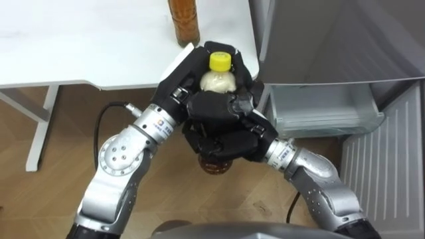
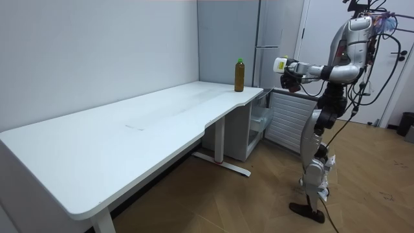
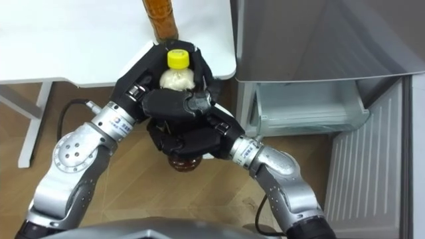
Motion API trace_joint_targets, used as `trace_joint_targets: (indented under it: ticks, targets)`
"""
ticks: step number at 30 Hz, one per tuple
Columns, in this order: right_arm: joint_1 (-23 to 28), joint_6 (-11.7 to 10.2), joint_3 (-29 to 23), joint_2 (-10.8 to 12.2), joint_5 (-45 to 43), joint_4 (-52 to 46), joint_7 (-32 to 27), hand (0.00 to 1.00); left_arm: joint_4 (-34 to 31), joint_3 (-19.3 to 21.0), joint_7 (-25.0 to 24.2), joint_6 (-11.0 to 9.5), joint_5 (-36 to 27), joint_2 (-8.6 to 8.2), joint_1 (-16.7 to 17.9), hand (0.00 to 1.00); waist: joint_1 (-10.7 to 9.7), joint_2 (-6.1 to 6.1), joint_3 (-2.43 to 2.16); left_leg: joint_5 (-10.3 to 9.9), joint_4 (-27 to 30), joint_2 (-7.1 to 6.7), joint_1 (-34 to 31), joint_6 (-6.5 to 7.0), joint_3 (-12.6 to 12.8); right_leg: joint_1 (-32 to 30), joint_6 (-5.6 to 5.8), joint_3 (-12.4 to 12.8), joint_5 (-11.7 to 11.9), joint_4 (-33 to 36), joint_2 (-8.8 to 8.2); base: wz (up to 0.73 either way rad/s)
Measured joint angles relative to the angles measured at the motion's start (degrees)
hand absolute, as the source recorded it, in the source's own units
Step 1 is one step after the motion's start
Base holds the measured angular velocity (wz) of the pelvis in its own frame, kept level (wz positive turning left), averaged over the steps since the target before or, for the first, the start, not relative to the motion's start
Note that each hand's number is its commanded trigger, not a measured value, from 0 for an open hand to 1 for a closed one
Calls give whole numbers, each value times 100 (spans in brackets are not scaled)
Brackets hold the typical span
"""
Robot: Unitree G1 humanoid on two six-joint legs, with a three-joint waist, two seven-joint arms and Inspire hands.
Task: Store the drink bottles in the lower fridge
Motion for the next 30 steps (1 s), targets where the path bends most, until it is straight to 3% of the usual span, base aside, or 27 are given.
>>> trace_joint_targets:
  ticks: [6, 7, 13, 26, 27, 28, 29, 30]
  targets:
    - [22, -1, -1, 16, -8, 10, 10, 100, 0, -2, -6, -2, 38, 12, 5, 100, -1, -69, 19, 0, -2, 2, 0, 0, -3, 15, -9, -9, 5, -31, 8, 0]
    - [30, -1, -2, 19, -8, 11, 14, 100, 0, -2, -6, -2, 38, 12, 10, 0, 0, -97, 17, 0, -2, 2, -4, 0, -3, 16, -9, -10, 5, -36, 9, 0]
    - [43, -1, -1, 32, -8, 25, 29, 100, 0, -4, -6, -5, 31, 11, 29, 0, 2, -174, 15, 0, -1, 1, -9, -1, -11, 16, -9, -7, 5, -39, 9, 0]
    - [110, -7, -2, 33, -21, 37, 89, 100, 7, -5, -67, -5, -68, 51, 92, 0, -7, -90, 57, -1, -7, 11, -52, -1, -10, -29, -10, -3, 6, -37, 21, 0]
    - [117, -7, -5, 33, -21, 37, 89, 58, 7, -5, -68, -5, -67, 50, 98, 0, -5, -90, 57, -1, -7, 11, -52, -1, -10, -28, -10, -4, 6, -39, 21, 0]
    - [124, -8, -8, 33, -21, 37, 91, 38, 7, -5, -68, -5, -67, 51, 100, 0, -5, -90, 56, -1, -6, 11, -51, -1, -10, -26, -10, -4, 6, -39, 21, 0]
    - [136, -8, -23, 30, -22, 37, 94, 4, 6, -1, -68, -5, -68, 59, 100, 0, -4, -89, 56, -1, -5, 11, -50, -1, -10, -26, -10, -3, 6, -40, 20, 0]
    - [147, -6, -55, 14, -27, 58, 85, 10, 4, 13, -69, -26, -72, 59, 99, 0, -3, -88, 54, -1, -5, 10, -47, -1, -11, -25, -10, -2, 6, -40, 20, 0]
